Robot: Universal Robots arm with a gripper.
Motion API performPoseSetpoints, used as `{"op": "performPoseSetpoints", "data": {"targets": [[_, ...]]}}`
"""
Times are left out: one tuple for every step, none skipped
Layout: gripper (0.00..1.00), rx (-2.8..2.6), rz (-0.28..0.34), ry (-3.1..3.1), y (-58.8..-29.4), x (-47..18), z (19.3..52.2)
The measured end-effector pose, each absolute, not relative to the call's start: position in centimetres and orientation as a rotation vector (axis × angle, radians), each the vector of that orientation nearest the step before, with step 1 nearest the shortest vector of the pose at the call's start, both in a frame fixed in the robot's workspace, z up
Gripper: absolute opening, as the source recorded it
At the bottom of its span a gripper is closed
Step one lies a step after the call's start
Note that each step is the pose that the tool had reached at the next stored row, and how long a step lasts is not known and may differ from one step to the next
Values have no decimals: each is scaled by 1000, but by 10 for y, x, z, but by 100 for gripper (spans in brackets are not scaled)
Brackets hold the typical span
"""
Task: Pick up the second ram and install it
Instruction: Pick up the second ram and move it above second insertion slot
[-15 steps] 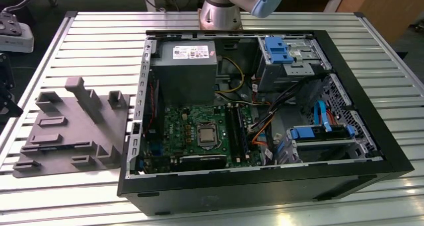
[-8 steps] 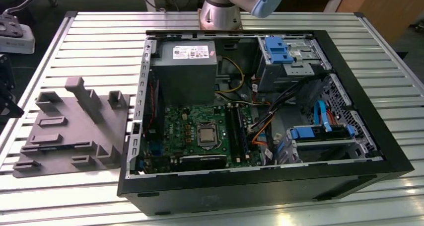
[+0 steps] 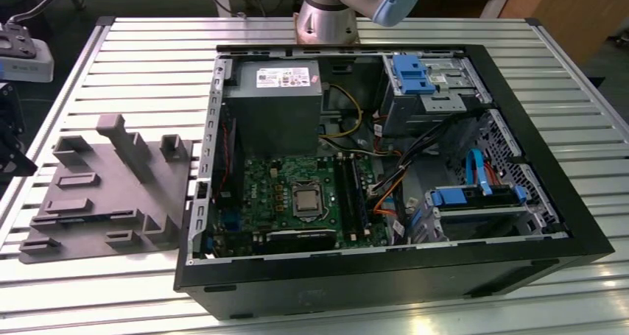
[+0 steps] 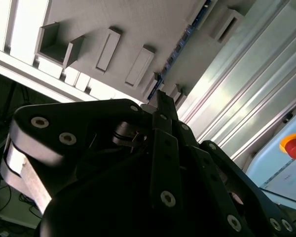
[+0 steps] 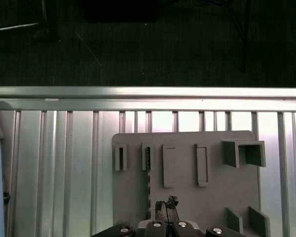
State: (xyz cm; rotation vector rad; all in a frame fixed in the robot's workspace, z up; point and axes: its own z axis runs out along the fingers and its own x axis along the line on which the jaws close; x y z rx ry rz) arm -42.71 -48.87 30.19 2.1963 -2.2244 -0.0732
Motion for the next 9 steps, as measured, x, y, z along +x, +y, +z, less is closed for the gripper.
{"op": "performPoseSetpoints", "data": {"targets": [[11,2196,-73,-2224,-489,-427,302],[11,2196,-73,-2224,-489,-427,301],[11,2196,-73,-2224,-489,-427,301],[11,2196,-73,-2224,-489,-427,300],[11,2196,-73,-2224,-489,-427,300],[11,2196,-73,-2224,-489,-427,300],[11,2196,-73,-2224,-489,-427,299],[11,2196,-73,-2224,-489,-427,299],[11,2196,-73,-2224,-489,-427,299]]}}
